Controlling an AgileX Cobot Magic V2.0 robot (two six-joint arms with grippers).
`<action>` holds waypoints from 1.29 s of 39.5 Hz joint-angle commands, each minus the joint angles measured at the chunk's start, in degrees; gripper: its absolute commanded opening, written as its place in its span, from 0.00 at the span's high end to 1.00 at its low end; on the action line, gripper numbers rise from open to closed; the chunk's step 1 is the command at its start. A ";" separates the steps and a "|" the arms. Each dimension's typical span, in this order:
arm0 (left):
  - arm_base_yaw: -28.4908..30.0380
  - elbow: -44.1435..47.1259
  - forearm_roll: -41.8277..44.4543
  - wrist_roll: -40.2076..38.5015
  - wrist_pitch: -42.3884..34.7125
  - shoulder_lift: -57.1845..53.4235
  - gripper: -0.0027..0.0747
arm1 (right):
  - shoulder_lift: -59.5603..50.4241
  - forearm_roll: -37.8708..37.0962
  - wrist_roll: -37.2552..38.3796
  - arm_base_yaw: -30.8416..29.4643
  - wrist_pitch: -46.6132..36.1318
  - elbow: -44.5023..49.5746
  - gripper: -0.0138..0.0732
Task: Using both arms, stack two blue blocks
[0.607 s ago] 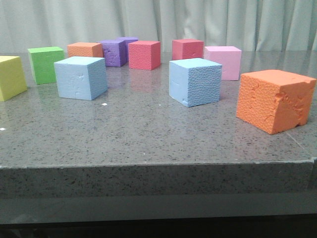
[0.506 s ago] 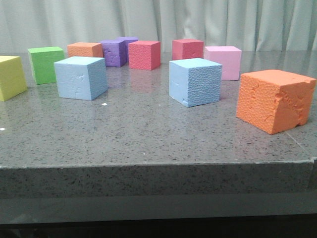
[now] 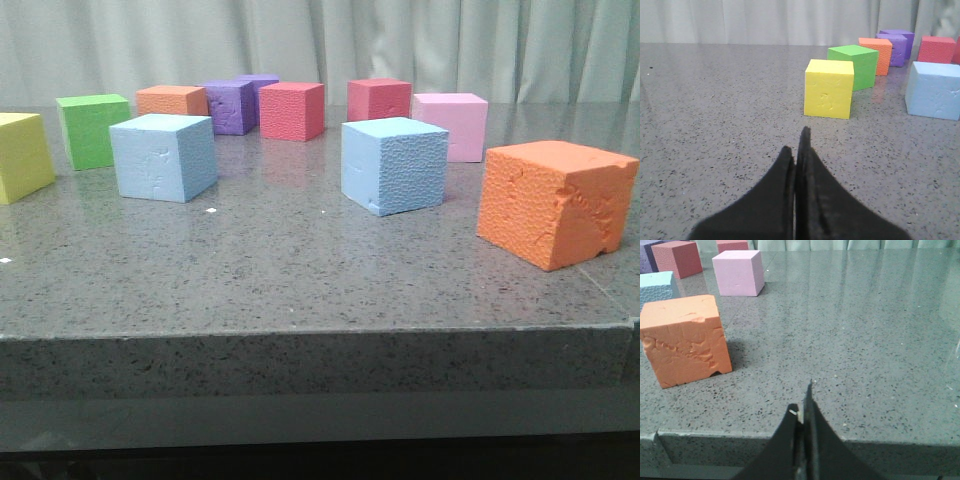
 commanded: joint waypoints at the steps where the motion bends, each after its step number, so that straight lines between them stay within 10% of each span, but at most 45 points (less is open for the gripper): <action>1: 0.04 0.15 -0.36 -0.31 -4.93 -0.98 0.99 | -1.03 -0.23 -0.67 0.10 -4.27 -0.42 0.91; 51: 0.04 -2.76 -0.56 -0.97 -34.22 -0.98 0.99 | -1.03 -0.23 -0.67 0.10 -18.84 -6.71 0.91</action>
